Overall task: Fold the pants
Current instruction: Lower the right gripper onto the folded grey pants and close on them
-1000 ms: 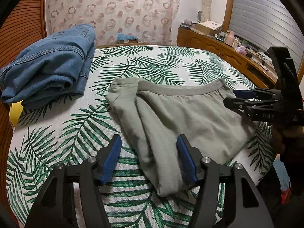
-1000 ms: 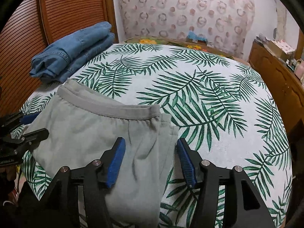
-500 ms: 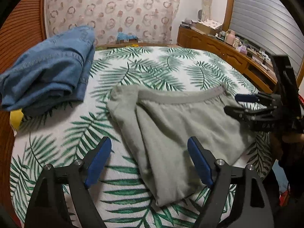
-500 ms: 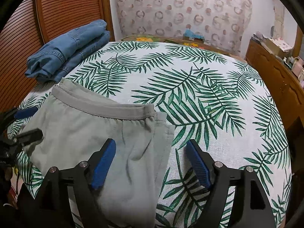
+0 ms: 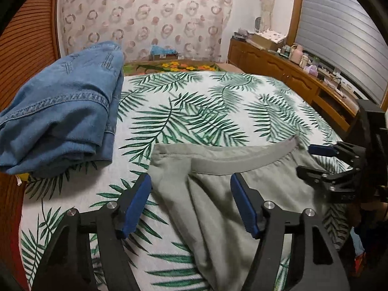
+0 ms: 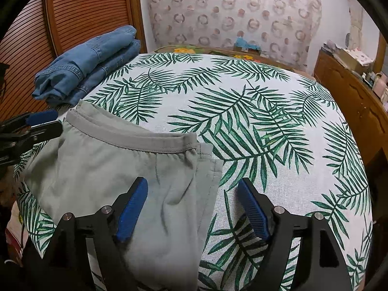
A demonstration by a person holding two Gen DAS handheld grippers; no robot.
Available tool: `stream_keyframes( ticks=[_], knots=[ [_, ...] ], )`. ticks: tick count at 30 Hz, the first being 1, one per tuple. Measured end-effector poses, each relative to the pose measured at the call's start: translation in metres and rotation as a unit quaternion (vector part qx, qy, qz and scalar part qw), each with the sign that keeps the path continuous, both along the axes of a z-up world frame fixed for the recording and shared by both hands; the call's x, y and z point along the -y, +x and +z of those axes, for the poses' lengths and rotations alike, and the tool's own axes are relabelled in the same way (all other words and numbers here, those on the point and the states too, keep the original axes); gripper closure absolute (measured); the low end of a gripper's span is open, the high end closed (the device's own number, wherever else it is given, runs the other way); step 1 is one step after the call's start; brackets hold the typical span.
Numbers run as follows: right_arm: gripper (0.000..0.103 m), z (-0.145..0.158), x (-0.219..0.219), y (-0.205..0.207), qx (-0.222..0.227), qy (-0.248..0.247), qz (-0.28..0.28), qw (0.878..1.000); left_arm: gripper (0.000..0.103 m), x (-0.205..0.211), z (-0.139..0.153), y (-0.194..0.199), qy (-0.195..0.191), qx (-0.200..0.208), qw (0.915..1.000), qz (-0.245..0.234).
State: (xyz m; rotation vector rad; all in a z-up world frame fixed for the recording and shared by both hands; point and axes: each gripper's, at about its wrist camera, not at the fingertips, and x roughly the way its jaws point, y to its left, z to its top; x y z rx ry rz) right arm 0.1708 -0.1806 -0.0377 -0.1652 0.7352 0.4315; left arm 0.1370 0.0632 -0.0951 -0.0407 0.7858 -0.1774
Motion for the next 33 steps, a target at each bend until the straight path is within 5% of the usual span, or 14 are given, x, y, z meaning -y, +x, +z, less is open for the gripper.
stream_keyframes(
  ticks=[20,29,33],
  knots=[
    [0.025,0.001,0.000,0.000,-0.002,0.003,0.002,1.000,0.035,-0.007,-0.021,0.011,-0.001,-0.025,0.9997,0.003],
    [0.059,0.004,-0.005,0.000,-0.003,0.003,0.024,1.000,0.036,-0.007,-0.021,0.010,-0.001,-0.025,0.9997,0.003],
    [0.079,0.004,-0.003,0.002,-0.010,0.018,0.038,0.999,0.057,0.001,-0.020,0.008,0.002,-0.018,0.9998,-0.011]
  ],
)
